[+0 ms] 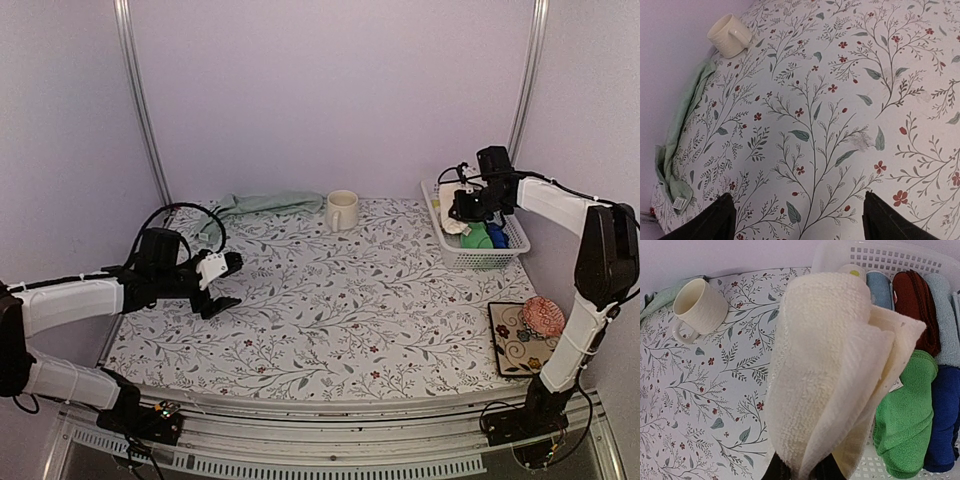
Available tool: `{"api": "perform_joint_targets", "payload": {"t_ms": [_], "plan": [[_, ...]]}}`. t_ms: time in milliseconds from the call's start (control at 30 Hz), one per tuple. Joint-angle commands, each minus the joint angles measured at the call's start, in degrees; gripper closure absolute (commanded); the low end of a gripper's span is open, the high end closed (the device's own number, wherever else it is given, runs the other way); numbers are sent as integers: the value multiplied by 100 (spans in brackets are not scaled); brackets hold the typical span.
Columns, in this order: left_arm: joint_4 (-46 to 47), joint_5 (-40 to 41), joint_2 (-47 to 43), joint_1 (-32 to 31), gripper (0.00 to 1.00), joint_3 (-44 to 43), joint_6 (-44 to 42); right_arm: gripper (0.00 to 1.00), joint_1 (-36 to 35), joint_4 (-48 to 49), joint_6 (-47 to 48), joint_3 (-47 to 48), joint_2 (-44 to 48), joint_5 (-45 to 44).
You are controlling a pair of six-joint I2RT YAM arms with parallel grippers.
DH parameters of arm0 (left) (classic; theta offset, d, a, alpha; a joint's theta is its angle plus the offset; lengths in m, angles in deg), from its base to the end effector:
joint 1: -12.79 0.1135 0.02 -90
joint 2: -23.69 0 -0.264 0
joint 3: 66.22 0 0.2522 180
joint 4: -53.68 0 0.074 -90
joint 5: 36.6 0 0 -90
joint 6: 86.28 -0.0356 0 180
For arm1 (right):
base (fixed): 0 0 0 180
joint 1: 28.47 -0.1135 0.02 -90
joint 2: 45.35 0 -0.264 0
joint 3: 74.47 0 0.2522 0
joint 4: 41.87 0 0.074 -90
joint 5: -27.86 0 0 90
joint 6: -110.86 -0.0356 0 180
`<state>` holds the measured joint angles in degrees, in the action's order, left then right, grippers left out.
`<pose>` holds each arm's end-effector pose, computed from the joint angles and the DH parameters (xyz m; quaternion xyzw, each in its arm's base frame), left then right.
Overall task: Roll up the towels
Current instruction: Place the towel in the bin.
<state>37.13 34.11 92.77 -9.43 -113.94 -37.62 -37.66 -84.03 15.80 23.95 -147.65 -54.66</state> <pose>0.2228 -0.1037 0.2021 0.5290 0.7142 -0.0765 0.4519 0.3978 0.0691 0.2757 -0.0577 0.9239 0.1063 0.3631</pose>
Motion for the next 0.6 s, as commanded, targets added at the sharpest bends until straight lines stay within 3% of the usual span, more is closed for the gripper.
{"api": "perform_joint_targets", "payload": {"t_ms": [0, 567], "plan": [[129, -101, -94, 34, 12, 73, 91, 97, 68, -330, 171, 72, -51, -263], [175, -31, -47, 17, 13, 117, 91, 97, 352, -1169, 665, 1073, -1065, -482]]}}
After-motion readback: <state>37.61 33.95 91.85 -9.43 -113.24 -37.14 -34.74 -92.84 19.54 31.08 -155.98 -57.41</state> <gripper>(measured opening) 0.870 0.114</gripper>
